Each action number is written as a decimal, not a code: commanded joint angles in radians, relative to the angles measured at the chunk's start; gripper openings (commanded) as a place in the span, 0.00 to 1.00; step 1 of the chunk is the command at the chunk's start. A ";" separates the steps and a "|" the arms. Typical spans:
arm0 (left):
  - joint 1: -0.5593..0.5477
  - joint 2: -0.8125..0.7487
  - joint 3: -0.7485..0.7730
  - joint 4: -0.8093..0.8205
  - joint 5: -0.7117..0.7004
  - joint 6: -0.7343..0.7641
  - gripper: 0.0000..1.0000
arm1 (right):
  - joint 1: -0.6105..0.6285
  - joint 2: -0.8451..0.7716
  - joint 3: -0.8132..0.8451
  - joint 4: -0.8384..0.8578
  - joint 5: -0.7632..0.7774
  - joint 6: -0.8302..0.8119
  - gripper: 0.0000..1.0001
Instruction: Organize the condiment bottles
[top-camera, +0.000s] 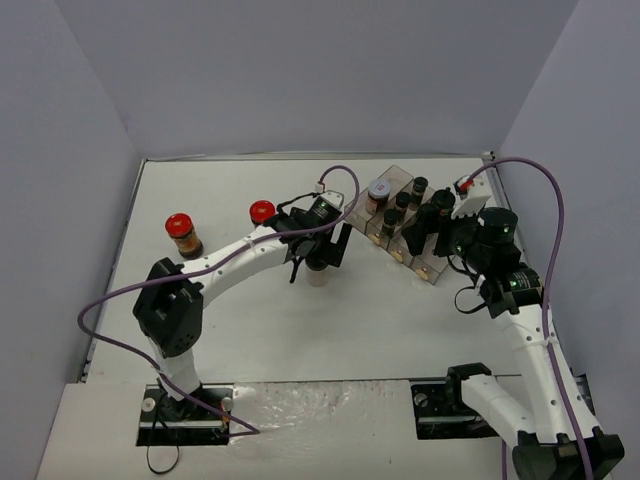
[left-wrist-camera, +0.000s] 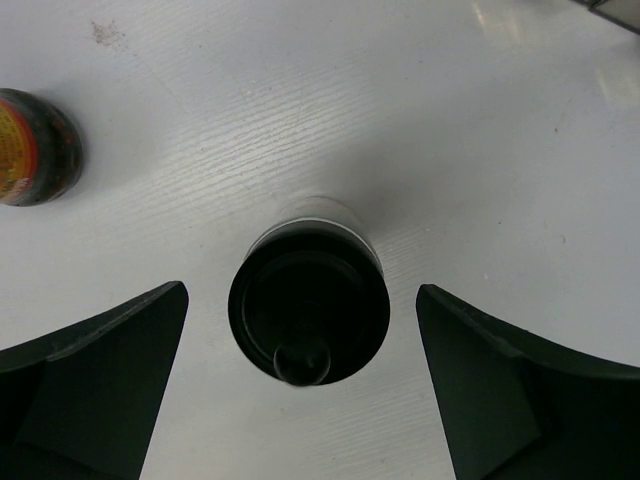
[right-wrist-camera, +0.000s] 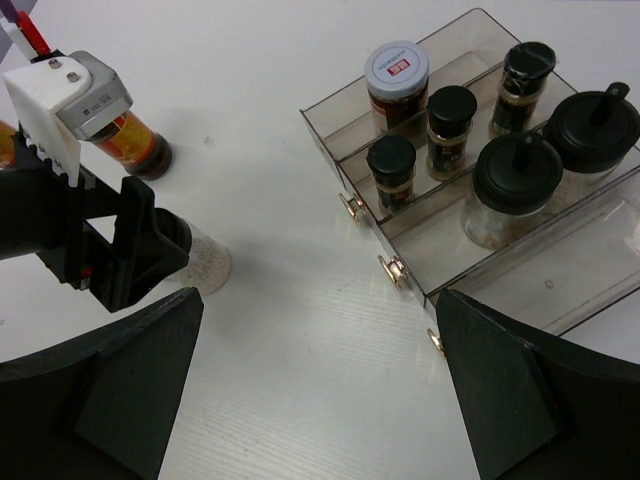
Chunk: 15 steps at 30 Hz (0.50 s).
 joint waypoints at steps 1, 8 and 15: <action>-0.005 -0.207 0.109 -0.031 -0.027 -0.004 0.97 | 0.010 0.042 0.089 0.053 -0.072 -0.049 1.00; 0.005 -0.483 -0.009 -0.101 -0.131 -0.034 0.97 | 0.111 0.155 0.143 0.053 -0.085 -0.097 1.00; 0.097 -0.795 -0.274 -0.209 -0.211 -0.093 0.97 | 0.348 0.310 0.153 0.109 0.034 -0.151 1.00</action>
